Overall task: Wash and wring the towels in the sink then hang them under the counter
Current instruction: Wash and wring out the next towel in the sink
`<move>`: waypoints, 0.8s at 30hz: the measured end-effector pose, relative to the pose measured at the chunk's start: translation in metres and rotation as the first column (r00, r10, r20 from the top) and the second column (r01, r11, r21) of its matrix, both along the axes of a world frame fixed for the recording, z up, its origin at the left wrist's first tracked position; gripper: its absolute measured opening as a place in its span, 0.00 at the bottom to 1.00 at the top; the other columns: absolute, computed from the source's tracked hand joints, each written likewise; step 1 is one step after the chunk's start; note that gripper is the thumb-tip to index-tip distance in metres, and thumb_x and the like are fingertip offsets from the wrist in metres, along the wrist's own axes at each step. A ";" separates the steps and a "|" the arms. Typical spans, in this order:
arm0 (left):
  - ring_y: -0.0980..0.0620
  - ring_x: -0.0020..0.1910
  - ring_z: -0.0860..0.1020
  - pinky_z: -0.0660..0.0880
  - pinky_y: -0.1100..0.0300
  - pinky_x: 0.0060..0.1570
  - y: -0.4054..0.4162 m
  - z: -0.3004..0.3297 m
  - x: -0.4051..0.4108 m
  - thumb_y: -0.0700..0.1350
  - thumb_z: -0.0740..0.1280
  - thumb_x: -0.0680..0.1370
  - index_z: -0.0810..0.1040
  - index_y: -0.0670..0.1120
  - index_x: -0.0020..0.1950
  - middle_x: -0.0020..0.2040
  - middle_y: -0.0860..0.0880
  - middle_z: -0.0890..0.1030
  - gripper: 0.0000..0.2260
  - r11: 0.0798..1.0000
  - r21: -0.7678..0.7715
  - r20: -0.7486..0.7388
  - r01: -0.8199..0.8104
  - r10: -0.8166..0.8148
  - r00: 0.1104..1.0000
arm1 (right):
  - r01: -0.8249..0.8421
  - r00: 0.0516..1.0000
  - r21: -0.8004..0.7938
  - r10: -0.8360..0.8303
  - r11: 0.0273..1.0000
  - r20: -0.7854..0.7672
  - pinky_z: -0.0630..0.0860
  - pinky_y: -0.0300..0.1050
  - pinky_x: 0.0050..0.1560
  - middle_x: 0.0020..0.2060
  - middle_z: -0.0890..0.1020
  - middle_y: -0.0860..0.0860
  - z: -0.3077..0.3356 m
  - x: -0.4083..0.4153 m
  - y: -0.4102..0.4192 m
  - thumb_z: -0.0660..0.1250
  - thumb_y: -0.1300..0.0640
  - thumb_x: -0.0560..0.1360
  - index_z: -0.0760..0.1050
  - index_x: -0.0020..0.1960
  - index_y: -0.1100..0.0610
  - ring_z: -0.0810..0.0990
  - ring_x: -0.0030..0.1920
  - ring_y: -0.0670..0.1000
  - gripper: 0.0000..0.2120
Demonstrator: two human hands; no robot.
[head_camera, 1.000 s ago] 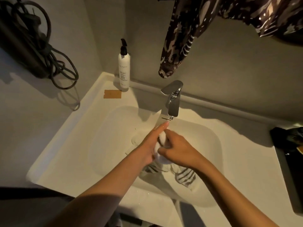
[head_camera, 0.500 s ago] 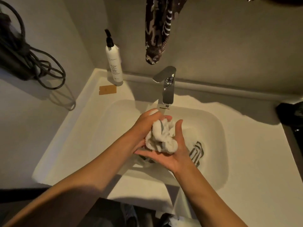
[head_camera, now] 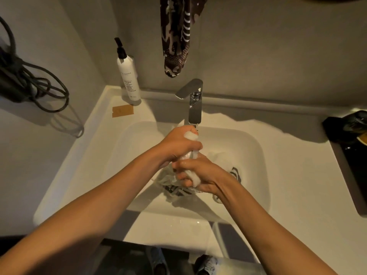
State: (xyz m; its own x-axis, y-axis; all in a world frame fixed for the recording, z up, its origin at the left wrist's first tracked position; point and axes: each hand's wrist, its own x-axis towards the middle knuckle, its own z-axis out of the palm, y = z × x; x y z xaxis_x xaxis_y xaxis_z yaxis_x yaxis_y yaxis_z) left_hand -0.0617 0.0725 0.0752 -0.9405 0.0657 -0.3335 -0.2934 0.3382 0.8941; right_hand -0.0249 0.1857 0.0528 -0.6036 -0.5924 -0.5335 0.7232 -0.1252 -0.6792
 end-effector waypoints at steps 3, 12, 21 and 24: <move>0.51 0.31 0.72 0.68 0.64 0.31 0.004 -0.020 0.002 0.34 0.71 0.69 0.73 0.48 0.34 0.31 0.50 0.72 0.12 0.989 -0.002 0.098 -0.149 0.148 0.984 | -0.017 0.989 0.269 0.057 0.963 -0.140 0.69 0.39 0.22 0.30 0.75 0.55 -0.014 0.002 -0.006 0.66 0.69 0.72 0.74 0.51 0.63 0.73 0.26 0.48 0.08; 0.47 0.34 0.74 0.70 0.58 0.37 0.000 -0.051 0.010 0.34 0.66 0.65 0.73 0.45 0.29 0.29 0.47 0.75 0.08 0.929 -0.073 0.280 -0.362 0.367 0.887 | 0.075 0.761 0.859 0.527 0.507 -0.378 0.72 0.40 0.34 0.41 0.82 0.54 -0.044 0.011 -0.030 0.67 0.53 0.75 0.77 0.55 0.59 0.80 0.38 0.53 0.13; 0.46 0.33 0.75 0.70 0.58 0.36 -0.014 -0.074 0.033 0.37 0.63 0.64 0.72 0.44 0.31 0.32 0.45 0.75 0.04 0.875 -0.035 0.408 -0.482 0.453 0.792 | 0.056 0.709 0.906 0.623 0.419 -0.332 0.75 0.46 0.46 0.52 0.83 0.57 -0.071 0.027 -0.040 0.68 0.55 0.75 0.76 0.60 0.60 0.83 0.51 0.59 0.16; 0.45 0.36 0.78 0.76 0.54 0.43 -0.016 -0.071 0.037 0.37 0.66 0.69 0.80 0.47 0.32 0.36 0.43 0.80 0.07 0.821 0.172 0.471 -0.545 0.417 0.777 | -0.055 0.764 0.813 0.548 0.579 -0.339 0.79 0.47 0.46 0.46 0.83 0.53 -0.063 0.018 -0.030 0.73 0.51 0.66 0.78 0.55 0.56 0.83 0.49 0.56 0.19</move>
State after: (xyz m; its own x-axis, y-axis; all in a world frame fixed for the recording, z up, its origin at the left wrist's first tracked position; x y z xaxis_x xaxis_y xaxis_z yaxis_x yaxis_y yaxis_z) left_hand -0.0247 0.0569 0.0041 -0.6620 -0.2083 -0.7200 -0.6936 -0.1936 0.6938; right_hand -0.0065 0.1556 -0.0104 -0.7717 -0.3523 -0.5295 0.1234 0.7338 -0.6681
